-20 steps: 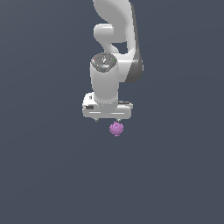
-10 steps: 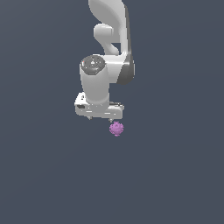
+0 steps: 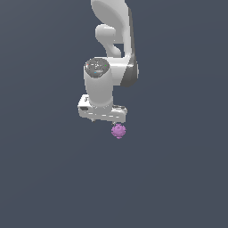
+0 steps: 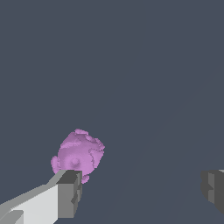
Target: Pick up the object and move it to a goal position.
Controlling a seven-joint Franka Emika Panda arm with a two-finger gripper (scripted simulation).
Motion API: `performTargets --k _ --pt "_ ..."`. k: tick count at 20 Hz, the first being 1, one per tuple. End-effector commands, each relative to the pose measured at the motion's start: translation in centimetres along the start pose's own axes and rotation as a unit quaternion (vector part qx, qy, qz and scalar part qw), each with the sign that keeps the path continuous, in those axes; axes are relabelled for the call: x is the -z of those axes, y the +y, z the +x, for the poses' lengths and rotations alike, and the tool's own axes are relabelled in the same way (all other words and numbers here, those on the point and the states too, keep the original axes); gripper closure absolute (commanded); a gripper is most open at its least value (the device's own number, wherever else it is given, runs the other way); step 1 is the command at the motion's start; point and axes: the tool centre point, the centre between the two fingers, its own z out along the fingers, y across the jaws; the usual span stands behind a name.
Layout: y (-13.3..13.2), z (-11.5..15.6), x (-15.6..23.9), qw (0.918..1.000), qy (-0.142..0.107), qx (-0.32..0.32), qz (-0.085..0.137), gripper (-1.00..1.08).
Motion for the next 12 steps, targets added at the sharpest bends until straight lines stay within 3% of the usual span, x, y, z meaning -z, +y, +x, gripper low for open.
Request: performTargets --k 1,12 --pt "-0.4 -0.1 -0.3 0.9999 0.001 -0.013 0.001 -0.92" --pt "-3.1 -0.9 -2.7 0.9934 0.008 -0.114 0.005 -0.92"
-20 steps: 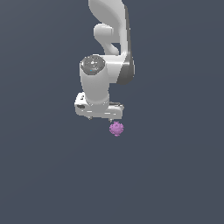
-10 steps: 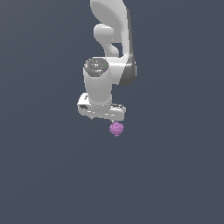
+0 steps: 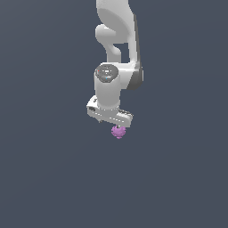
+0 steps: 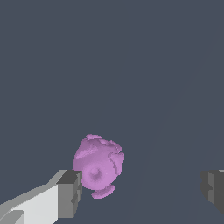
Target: Pick up the object and move it to a goal position.
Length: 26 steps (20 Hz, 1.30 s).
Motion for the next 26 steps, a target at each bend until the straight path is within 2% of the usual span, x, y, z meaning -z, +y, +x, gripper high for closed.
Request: performTargets --k 1,14,21,26 --pt "-0.7 -0.4 -0.7 0.9996 0.002 -0.028 0.001 -0.92" --pt "-3.4 -2.3 -3.4 0.9877 0.01 -0.156 0.007 -0.92" --pt "-4.0 -2.8 -4.1 0.9824 0.012 -0.186 0.009 -0.92" --pt "-4.1 -2.9 -4.2 0.9819 0.012 -0.189 0.009 -0.92"
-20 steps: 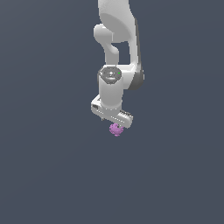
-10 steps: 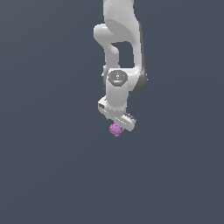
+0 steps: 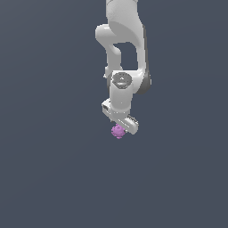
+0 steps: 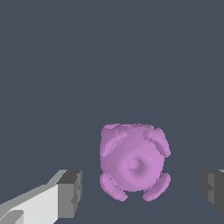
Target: Pick up the object and move it to a goal position.
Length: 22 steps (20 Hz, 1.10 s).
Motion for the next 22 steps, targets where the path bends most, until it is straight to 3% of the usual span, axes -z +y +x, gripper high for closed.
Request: performTargets --k 1,18,19,22 --pt "0.0 0.0 0.0 1.0 0.0 0.0 0.0 -0.92" --pt "0.0 0.0 -5.0 1.0 0.0 -0.002 0.0 -0.92" --pt "0.0 0.0 -5.0 1.0 0.0 -0.002 0.0 1.08" --pt "0.0 0.0 -5.0 1.0 0.0 -0.002 0.0 1.08"
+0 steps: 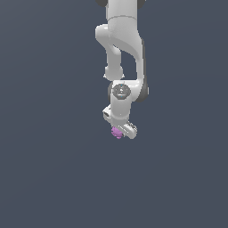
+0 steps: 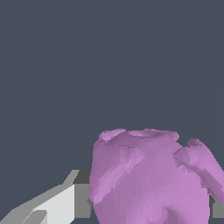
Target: Pick up the object and move it to a goal position.
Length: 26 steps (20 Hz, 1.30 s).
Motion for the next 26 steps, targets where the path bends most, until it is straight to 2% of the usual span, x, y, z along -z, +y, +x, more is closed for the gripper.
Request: performTargets --k 1,13,26 --pt "0.1 0.0 -0.1 1.0 0.0 0.0 0.0 1.08" --pt "0.7 -0.2 0.1 1.0 0.0 0.0 0.0 1.08" --pt "6.2 -1.4 0.7 1.0 0.0 0.0 0.0 1.08"
